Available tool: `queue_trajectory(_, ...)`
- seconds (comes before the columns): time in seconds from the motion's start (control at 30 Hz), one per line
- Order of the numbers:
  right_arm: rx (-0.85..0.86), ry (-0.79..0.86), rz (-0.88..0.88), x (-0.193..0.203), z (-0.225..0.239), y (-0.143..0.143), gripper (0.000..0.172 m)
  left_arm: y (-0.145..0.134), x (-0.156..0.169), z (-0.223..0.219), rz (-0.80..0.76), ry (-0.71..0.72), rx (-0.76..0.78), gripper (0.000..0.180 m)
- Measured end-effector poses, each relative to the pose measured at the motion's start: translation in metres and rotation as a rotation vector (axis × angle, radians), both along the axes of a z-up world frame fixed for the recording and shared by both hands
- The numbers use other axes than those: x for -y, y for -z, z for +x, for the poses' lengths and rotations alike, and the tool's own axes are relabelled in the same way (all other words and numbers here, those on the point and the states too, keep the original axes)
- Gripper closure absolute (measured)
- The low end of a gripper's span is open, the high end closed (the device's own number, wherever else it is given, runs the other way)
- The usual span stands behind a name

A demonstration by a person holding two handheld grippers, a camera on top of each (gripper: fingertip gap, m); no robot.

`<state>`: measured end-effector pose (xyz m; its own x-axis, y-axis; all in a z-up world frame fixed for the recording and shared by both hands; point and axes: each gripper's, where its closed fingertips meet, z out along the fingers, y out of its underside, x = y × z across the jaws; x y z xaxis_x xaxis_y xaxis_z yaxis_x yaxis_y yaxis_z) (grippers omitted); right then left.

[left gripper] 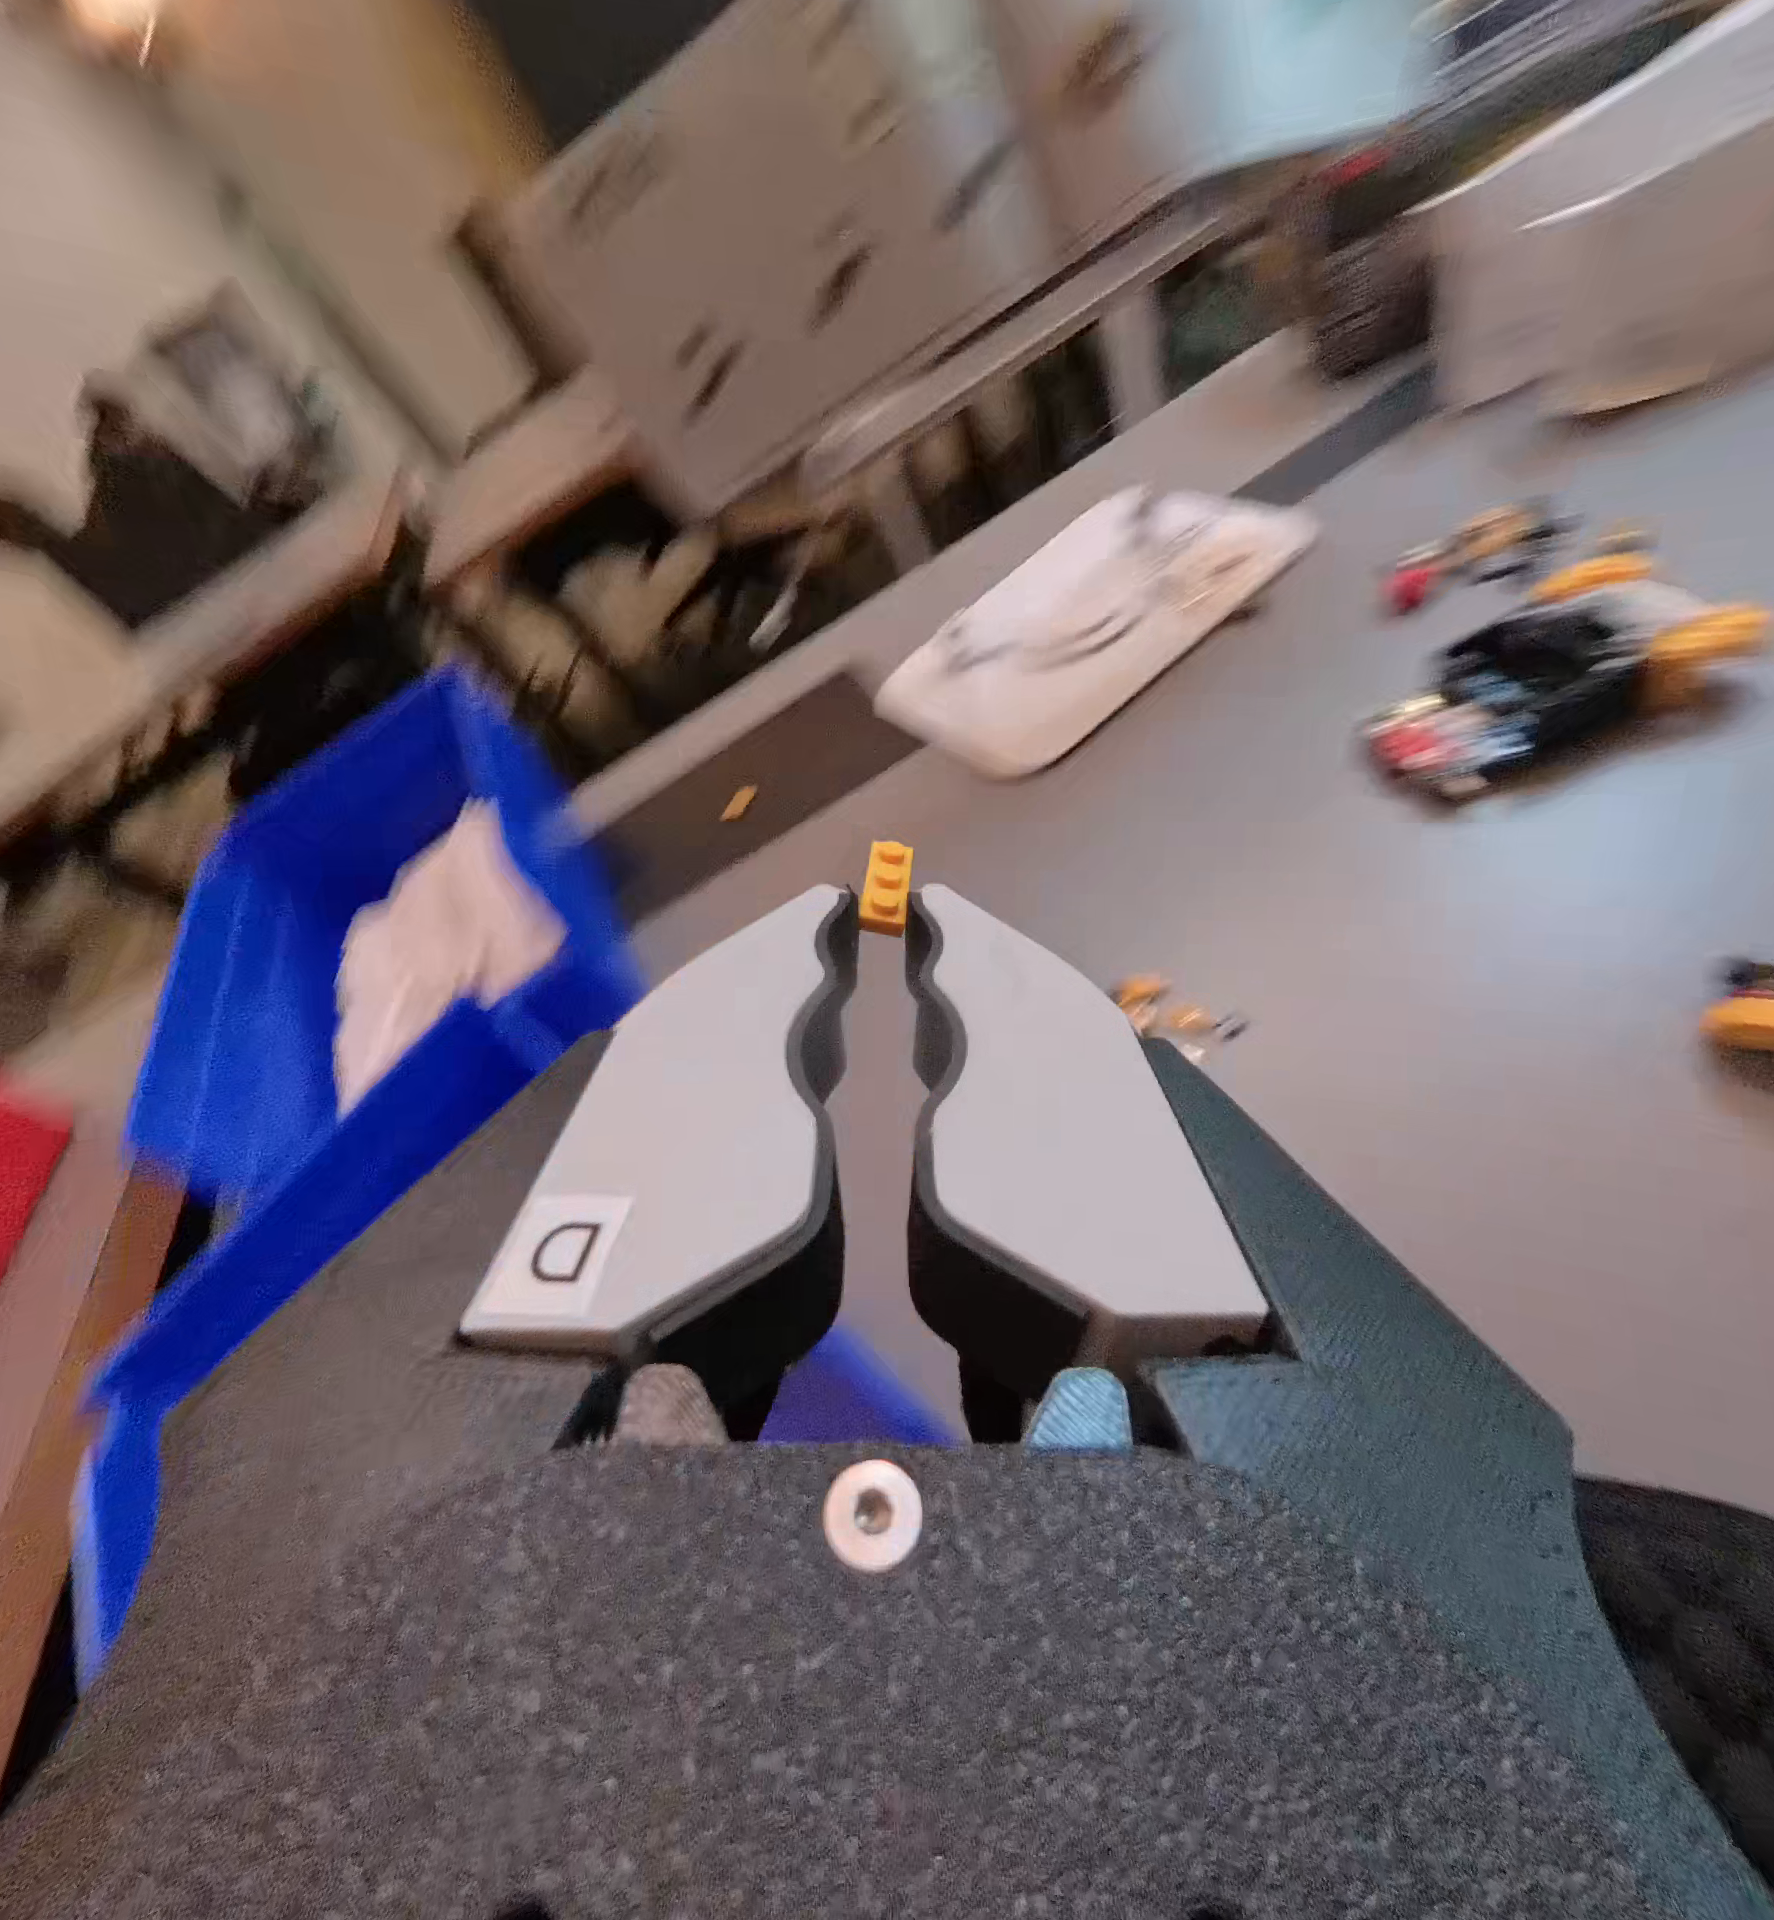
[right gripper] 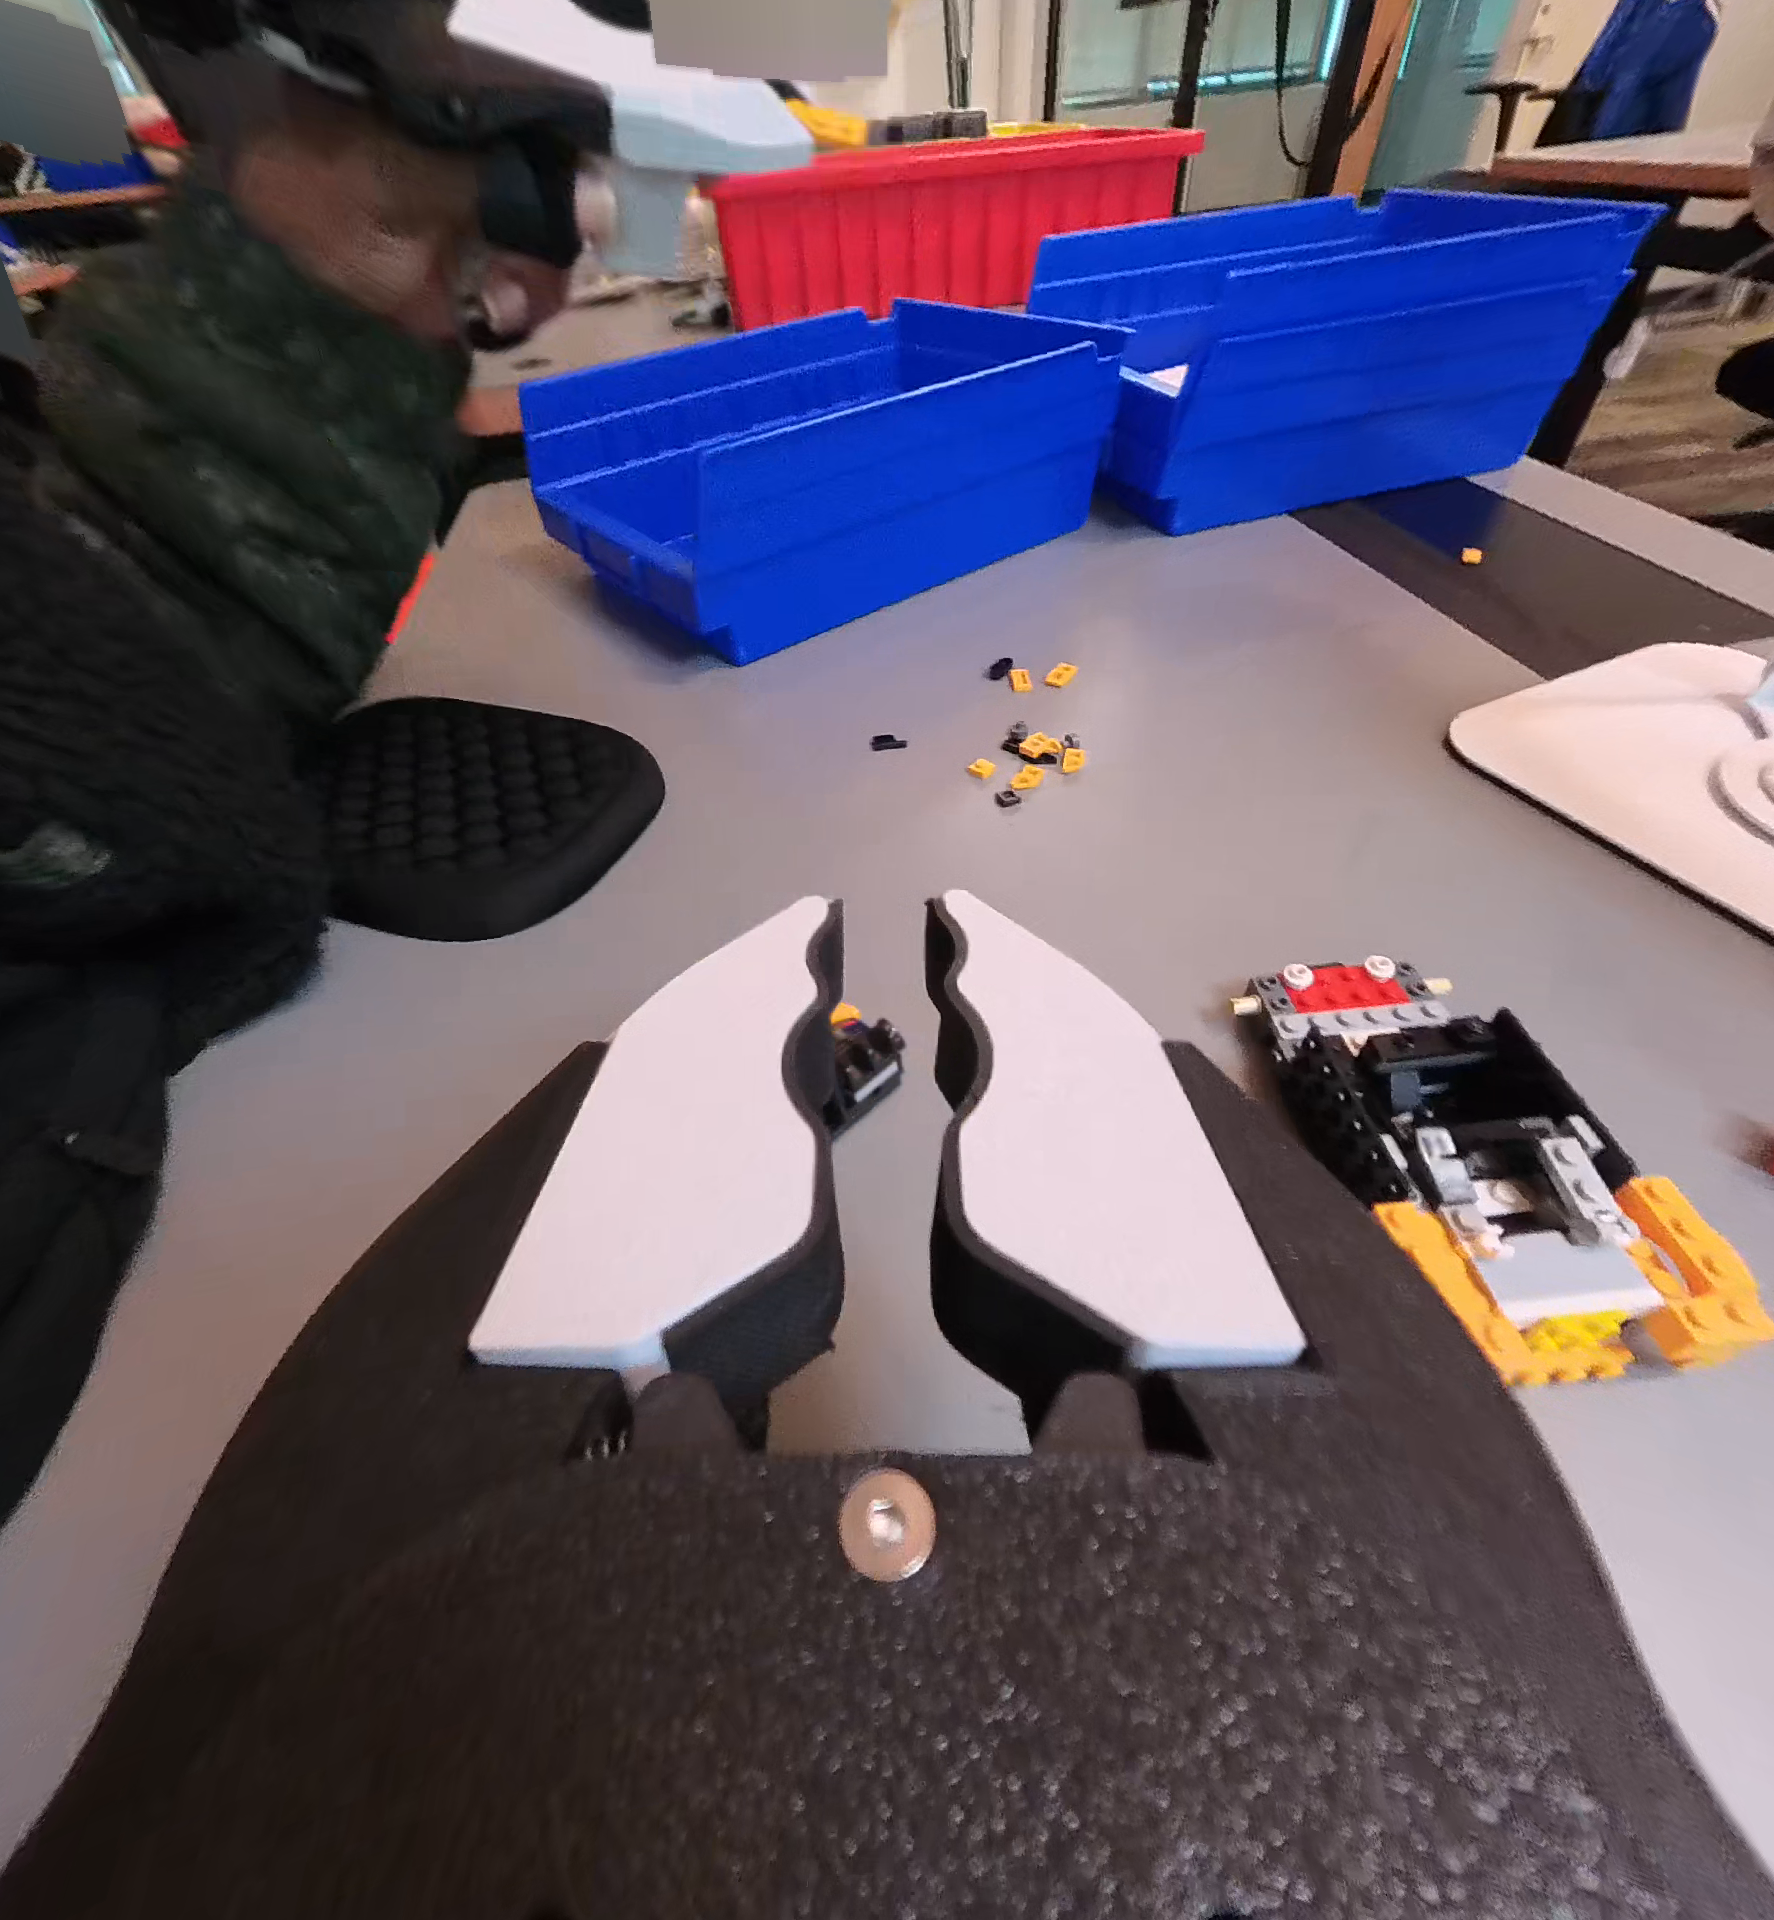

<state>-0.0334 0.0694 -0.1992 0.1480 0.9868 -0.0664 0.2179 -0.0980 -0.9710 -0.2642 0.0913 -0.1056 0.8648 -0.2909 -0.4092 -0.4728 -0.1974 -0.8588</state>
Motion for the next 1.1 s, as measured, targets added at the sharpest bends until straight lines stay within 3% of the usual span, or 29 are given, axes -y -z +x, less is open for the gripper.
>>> queue_trajectory(0.07, 0.015, 0.009, -0.028, -0.002, 0.000, 0.005, 0.158, 0.010, 0.004, -0.064, -0.079, -0.211, 0.075, 0.172)
queue_trajectory(0.17, 0.042, 0.008, -0.023, -0.001, -0.002, 0.009, 0.158, 0.045, 0.016, -0.131, -0.247, -0.432, 0.087, 0.172)
queue_trajectory(0.2, 0.047, 0.008, -0.016, 0.000, -0.002, 0.009, 0.158, 0.056, 0.020, -0.141, -0.295, -0.462, 0.092, 0.171)
queue_trajectory(0.3, 0.046, 0.013, -0.013, -0.001, -0.003, 0.008, 0.159, 0.080, 0.024, -0.153, -0.414, -0.519, 0.130, 0.139)
queue_trajectory(0.37, 0.044, 0.015, -0.019, -0.002, -0.002, 0.008, 0.159, 0.086, 0.023, -0.154, -0.441, -0.533, 0.154, 0.116)
queue_trajectory(0.47, 0.042, 0.022, -0.015, -0.003, 0.000, 0.007, 0.160, 0.083, 0.018, -0.153, -0.446, -0.527, 0.172, 0.103)
queue_trajectory(0.6, 0.038, 0.030, -0.014, -0.005, 0.001, 0.006, 0.161, 0.036, -0.011, -0.113, -0.267, -0.377, 0.143, 0.120)
queue_trajectory(0.63, 0.039, 0.029, -0.017, -0.005, 0.001, 0.007, 0.161, 0.021, -0.022, -0.091, -0.211, -0.291, 0.141, 0.131)
queue_trajectory(0.7, 0.043, 0.030, -0.021, -0.005, 0.001, 0.008, 0.162, -0.005, -0.046, -0.036, -0.082, -0.068, 0.162, 0.177)
queue_trajectory(0.83, 0.060, 0.047, 0.002, -0.007, 0.004, 0.007, 0.164, -0.014, -0.100, 0.041, -0.045, 0.117, 0.346, 0.180)
queue_trajectory(0.93, 0.060, 0.054, 0.023, -0.006, 0.006, 0.003, 0.166, 0.011, -0.159, 0.035, -0.029, -0.034, 0.326, 0.180)
queue_trajectory(1.1, 0.062, 0.087, 0.076, -0.009, 0.010, -0.003, 0.167, 0.091, -0.239, -0.032, -0.142, -0.332, 0.333, 0.175)
